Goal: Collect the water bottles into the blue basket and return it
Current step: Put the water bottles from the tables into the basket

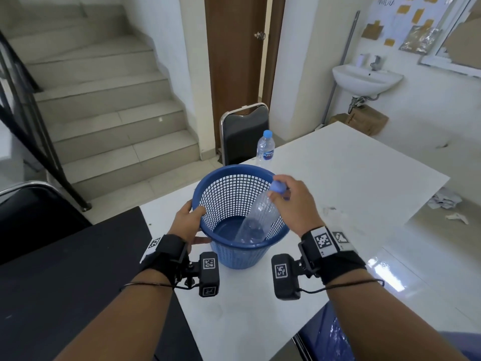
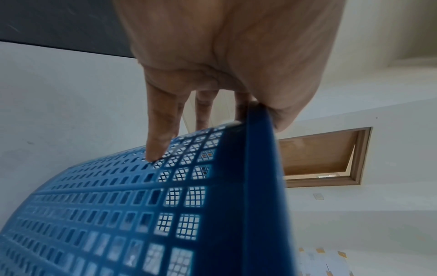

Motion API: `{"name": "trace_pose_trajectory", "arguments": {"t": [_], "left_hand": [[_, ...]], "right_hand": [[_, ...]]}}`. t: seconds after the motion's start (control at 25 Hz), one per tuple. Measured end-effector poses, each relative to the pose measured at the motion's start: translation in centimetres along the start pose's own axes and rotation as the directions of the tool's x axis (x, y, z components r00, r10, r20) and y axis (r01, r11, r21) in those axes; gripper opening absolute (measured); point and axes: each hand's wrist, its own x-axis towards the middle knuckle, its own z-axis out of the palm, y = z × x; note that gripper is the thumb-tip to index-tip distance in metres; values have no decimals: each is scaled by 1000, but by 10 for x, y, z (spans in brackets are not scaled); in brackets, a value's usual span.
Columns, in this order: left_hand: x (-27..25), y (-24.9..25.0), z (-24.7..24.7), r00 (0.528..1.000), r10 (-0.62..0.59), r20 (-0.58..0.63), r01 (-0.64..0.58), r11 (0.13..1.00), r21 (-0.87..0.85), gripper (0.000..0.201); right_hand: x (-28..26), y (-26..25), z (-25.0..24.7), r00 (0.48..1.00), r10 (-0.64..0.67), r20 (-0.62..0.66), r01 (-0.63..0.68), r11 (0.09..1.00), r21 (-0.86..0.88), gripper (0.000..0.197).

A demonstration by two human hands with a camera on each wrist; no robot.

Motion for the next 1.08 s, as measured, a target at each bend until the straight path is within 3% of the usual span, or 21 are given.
{"name": "trace_pose_trajectory", "arguments": {"t": [0.12,0.28,0.44,0.6,0.76,1.08], "left_hand": [[-7,4,4,999,32,20,-32,999,-20,27],[-25,5,-10,998,49,41,-48,998,-40,26],[-45,0,-36,997,55,61,-53,998,-43,25],[-64,-11,-87,997,67,35,-65,996,-65,22],[-86,-24,-148,999,51,16,-49,995,-89,19],[-131,-57,-235,997,1,79,1,1000,-18,17]], "right_hand": [[-9,-1,2,998,-30,53,37,990,-137,40],[-28,-11,10,996,-55,69,71,961,-266,24],[-46,-28,12,997,-45,-55,33,978,-207,15],[-60,-52,16,985,-52,-165,28,989,-146,21],[-76,-70,30,989,51,-137,-81,971,-227,34],[-143,-98,75,991,114,-75,-132,941,-311,46]]}}
